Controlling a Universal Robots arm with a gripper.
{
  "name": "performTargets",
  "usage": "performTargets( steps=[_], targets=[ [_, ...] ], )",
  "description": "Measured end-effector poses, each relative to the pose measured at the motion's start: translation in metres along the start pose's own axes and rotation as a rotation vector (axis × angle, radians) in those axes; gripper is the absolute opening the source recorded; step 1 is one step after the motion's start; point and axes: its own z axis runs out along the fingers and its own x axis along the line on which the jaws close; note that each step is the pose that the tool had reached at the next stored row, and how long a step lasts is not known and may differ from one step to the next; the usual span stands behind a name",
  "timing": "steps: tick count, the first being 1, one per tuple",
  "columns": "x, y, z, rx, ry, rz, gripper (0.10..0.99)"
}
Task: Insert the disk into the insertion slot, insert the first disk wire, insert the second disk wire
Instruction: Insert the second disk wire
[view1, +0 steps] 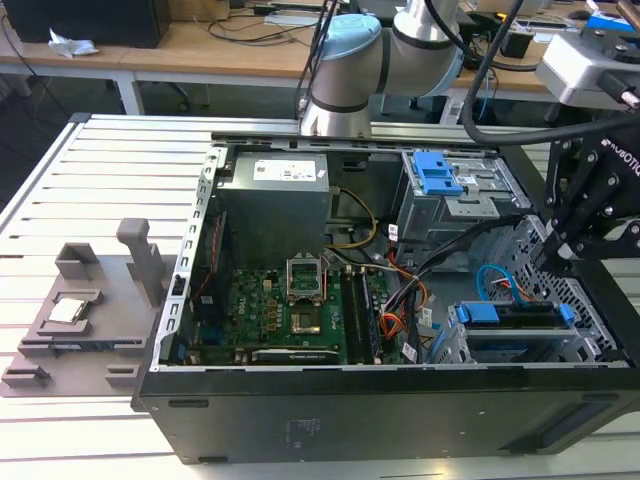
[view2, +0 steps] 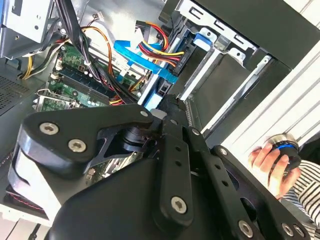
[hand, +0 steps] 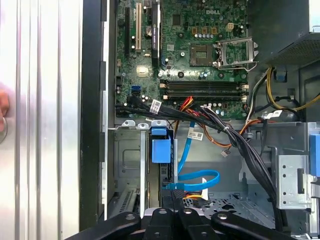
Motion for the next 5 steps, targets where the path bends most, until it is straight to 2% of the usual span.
performTargets(
  steps=[5],
  targets=[
    [0.0000, 0.0000, 0.0000, 0.000, -0.0001, 0.000, 0.106]
  ],
)
